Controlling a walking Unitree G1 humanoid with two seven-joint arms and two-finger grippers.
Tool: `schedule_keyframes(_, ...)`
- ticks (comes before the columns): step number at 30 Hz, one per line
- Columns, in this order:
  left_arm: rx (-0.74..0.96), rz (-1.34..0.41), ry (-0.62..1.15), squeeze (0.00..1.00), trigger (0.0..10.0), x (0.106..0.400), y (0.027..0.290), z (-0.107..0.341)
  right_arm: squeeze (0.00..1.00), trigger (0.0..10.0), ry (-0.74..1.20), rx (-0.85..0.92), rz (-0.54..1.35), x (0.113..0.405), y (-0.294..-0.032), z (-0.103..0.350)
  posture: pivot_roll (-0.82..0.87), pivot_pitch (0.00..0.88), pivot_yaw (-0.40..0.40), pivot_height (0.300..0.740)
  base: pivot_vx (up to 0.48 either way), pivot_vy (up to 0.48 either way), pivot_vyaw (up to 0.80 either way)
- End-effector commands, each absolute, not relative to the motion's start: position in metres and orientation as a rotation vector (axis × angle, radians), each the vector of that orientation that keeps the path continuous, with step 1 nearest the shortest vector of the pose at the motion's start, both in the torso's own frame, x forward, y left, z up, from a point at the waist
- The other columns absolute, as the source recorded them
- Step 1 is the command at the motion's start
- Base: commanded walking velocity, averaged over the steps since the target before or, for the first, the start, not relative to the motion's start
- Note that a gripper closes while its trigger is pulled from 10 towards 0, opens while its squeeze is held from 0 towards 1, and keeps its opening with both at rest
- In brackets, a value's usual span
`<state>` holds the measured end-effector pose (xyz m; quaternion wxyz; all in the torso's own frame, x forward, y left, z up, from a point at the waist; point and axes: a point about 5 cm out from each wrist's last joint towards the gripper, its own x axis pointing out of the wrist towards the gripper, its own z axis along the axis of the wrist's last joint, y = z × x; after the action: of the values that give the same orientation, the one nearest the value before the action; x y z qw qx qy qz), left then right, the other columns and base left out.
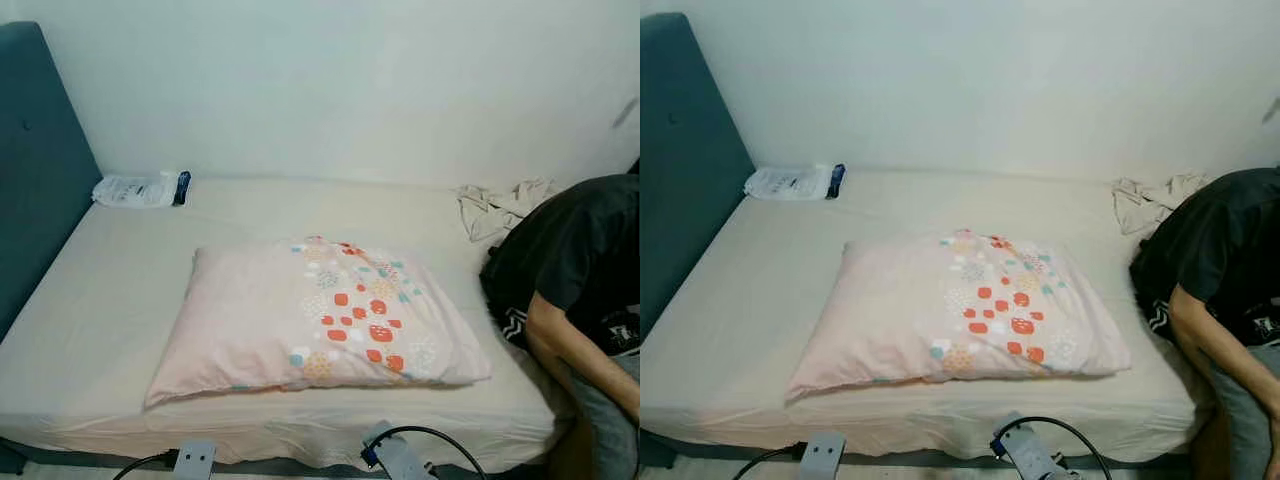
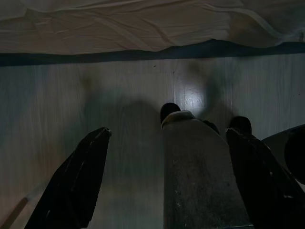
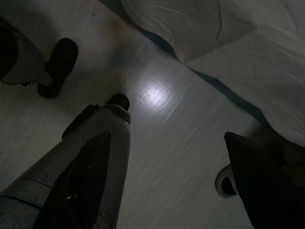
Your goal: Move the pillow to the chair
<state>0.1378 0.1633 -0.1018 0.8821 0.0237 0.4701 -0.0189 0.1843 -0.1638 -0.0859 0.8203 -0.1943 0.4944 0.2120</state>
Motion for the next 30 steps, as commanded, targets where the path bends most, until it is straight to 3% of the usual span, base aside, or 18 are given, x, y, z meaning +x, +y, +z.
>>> schedule_keyframes(1, 0.039, -0.051, 1.049, 0.00, 10.0, 0.1208, 0.1600, -0.1084, 0.00, 10.0, 1.066, -0.410, 0.437, 0.1814, -0.1662, -0.0873, 0.04, 0.069, -0.069, 0.734, 0.000, 0.000, 0.00)
schedule_keyframes(8, 0.054, -0.073, 1.047, 0.00, 10.0, 0.1220, 0.1575, -0.1081, 0.00, 10.0, 1.065, -0.408, 0.433, 0.1820, -0.1654, -0.0871, 0.03, 0.071, -0.069, 0.734, 0.167, -0.274, 0.00)
schedule_keyframes(30, 0.041, -0.013, 1.021, 0.00, 10.0, 0.1273, 0.1608, -0.1061, 0.00, 10.0, 1.028, -0.375, 0.423, 0.1912, -0.1617, -0.0827, 0.03, 0.072, -0.076, 0.734, 0.031, 0.000, 0.00)
